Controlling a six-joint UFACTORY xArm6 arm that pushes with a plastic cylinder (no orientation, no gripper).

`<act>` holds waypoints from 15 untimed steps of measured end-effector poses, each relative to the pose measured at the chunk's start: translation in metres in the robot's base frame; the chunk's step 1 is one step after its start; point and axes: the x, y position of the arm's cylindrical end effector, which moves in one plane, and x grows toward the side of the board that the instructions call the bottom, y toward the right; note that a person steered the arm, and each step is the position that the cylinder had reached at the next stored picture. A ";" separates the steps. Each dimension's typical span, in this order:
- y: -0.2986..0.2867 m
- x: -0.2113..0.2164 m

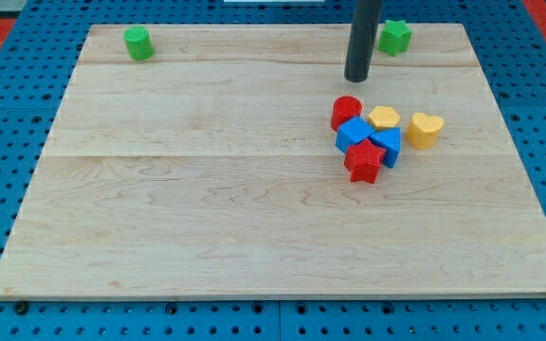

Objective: Move the green circle into the red circle

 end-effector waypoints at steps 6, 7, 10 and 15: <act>-0.317 -0.018; -0.246 0.006; -0.258 -0.013; -0.212 0.017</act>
